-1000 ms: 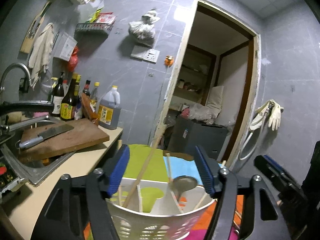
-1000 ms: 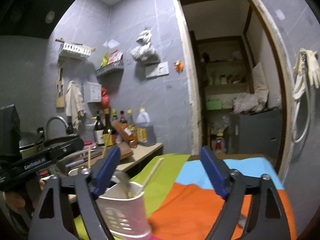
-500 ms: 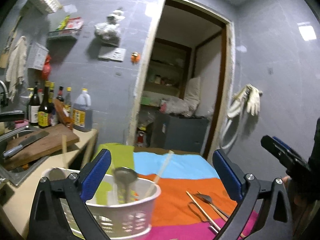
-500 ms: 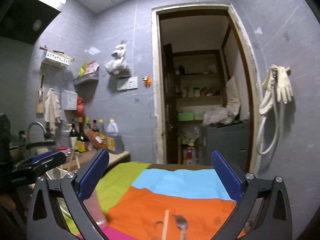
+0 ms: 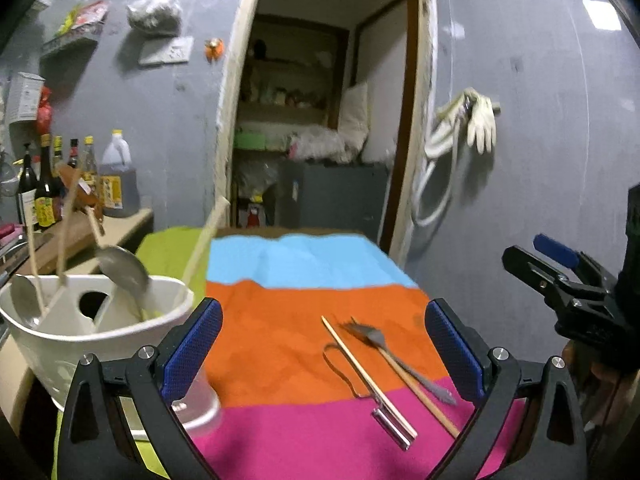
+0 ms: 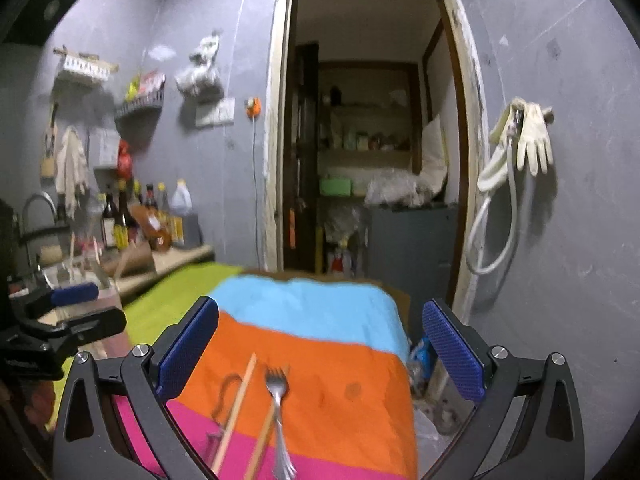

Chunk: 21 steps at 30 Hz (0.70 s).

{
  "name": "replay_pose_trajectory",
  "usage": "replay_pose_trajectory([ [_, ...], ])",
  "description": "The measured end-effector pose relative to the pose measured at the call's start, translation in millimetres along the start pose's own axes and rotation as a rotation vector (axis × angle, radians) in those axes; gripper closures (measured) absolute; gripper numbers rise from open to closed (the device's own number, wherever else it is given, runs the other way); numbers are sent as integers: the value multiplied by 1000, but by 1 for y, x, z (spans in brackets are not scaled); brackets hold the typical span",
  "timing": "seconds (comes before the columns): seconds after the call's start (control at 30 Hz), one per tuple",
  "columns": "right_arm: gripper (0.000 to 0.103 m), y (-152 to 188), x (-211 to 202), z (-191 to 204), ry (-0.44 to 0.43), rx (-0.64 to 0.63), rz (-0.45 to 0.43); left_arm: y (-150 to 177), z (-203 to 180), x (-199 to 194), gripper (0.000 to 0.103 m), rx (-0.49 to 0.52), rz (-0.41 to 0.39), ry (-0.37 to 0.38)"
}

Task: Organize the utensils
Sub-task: 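Move the left tool down over the metal tongs while the right tool approaches a chopstick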

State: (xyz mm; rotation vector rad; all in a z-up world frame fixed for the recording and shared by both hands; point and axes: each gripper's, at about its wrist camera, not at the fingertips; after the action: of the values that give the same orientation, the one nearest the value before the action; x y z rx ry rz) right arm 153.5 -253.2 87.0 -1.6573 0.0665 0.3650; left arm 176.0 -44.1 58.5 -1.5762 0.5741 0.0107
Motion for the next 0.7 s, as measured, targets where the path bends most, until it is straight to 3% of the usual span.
replay_pose_trajectory([
  [0.2,3,20,17,-15,-29,7,130,15,-10,27,4,27,104,16],
  [0.3,14,29,26,-19,-52,10,190,21,-10,42,8,16,161,35],
  [0.4,24,38,36,-19,-83,4,253,27,-9,59,18,9,234,61],
  [0.57,47,50,53,-14,-131,-29,354,36,-12,86,51,24,376,89],
  [0.7,56,62,65,-9,-159,-54,429,45,-9,102,61,-2,453,103],
])
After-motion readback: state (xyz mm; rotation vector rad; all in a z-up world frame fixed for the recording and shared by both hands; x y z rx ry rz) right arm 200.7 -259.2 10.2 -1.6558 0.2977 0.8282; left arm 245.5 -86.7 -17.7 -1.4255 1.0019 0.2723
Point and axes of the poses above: each gripper's, at about its wrist camera, not at the fingertips, and x roughly the way its jaws point, z to its left, y to its underside
